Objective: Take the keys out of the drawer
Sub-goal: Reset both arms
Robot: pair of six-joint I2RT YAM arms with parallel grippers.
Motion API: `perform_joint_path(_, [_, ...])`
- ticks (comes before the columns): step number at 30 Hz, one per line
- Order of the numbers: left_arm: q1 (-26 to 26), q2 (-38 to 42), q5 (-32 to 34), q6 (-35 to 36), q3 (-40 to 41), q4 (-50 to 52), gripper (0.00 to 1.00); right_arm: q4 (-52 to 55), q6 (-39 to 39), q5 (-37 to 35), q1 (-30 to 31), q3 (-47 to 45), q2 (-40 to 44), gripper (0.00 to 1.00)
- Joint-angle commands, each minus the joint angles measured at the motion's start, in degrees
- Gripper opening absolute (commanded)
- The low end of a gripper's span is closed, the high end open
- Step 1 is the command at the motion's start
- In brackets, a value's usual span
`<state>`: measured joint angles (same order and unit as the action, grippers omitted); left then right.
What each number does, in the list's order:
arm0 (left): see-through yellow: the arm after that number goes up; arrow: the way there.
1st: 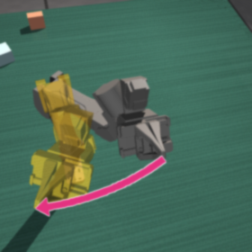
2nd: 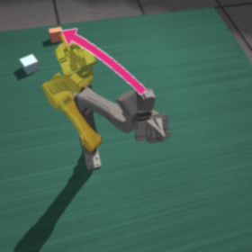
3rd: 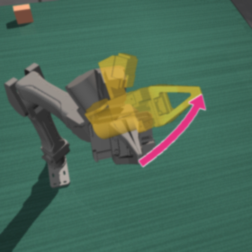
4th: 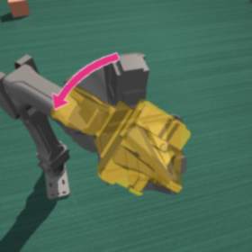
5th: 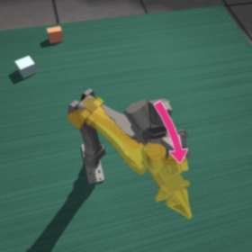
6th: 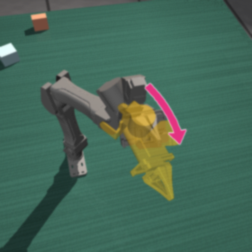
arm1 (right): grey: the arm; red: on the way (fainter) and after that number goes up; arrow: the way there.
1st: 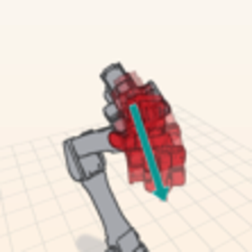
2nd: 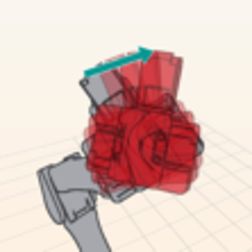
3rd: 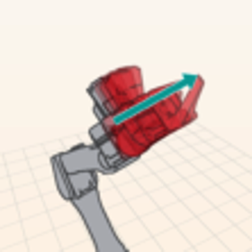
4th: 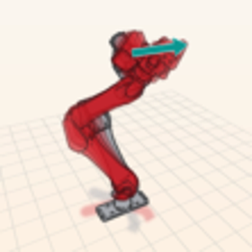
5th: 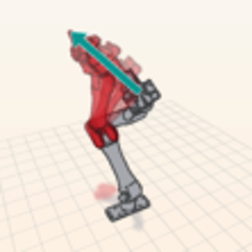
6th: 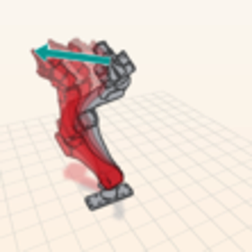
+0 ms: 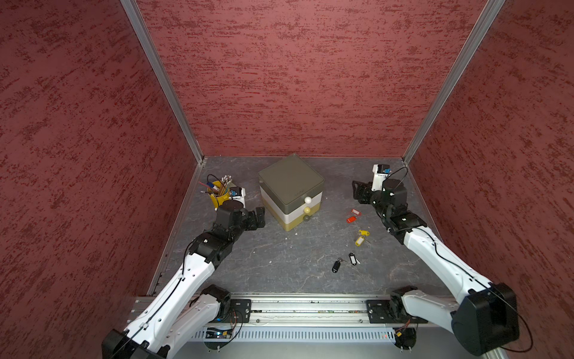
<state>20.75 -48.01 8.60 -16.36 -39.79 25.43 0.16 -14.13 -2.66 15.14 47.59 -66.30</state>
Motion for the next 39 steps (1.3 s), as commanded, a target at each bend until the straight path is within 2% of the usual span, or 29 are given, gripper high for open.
perform_joint_path(1, [-3.39,3.12,1.41,3.71,2.79,-5.68,1.00,-4.88,3.93,-3.91,-0.81,-1.86,0.26,0.76])
perform_joint_path(7, [-10.04,9.20,0.45,7.49,9.68,-9.87,1.00,-9.34,8.34,-5.65,-3.17,-7.44,-1.02,0.82])
perform_joint_path(11, [-16.68,9.25,-5.64,10.42,13.20,-14.91,1.00,-16.69,9.48,-4.98,-7.14,-11.46,-4.53,0.85])
perform_joint_path(13, [-19.27,8.40,-6.53,10.45,13.97,-15.81,1.00,-19.93,9.39,-3.98,-9.34,-12.66,-7.00,0.85])
perform_joint_path(14, [-20.51,8.08,-6.70,9.97,14.32,-16.79,1.00,-22.32,9.33,-3.50,-10.23,-13.38,-8.27,0.89])
perform_joint_path(15, [-21.53,7.64,-7.47,10.05,14.98,-18.04,1.00,-24.41,9.21,-2.77,-10.82,-13.87,-9.50,0.98])
perform_joint_path(17, [-23.79,5.51,-9.82,11.02,16.05,-22.51,1.00,-26.29,10.67,-0.38,-12.15,-13.12,-11.55,0.98])
perform_joint_path(25, [-26.10,-6.01,-10.48,9.25,17.24,-33.44,1.00,-20.38,13.24,4.40,-15.11,-11.59,-12.48,0.98])
perform_joint_path(29, [-26.70,-10.09,-10.22,11.23,18.90,-40.71,1.00,-25.67,14.26,8.50,-16.16,-16.66,-12.02,0.99])
perform_joint_path(36, [-27.43,-20.01,-11.35,11.70,21.06,-57.28,1.00,-34.33,13.83,7.76,-16.54,-19.87,-14.20,0.99])
perform_joint_path(39, [-27.43,-25.67,-11.33,11.70,19.53,-62.87,1.00,-37.25,13.40,8.21,-16.80,-20.07,-15.56,0.99])
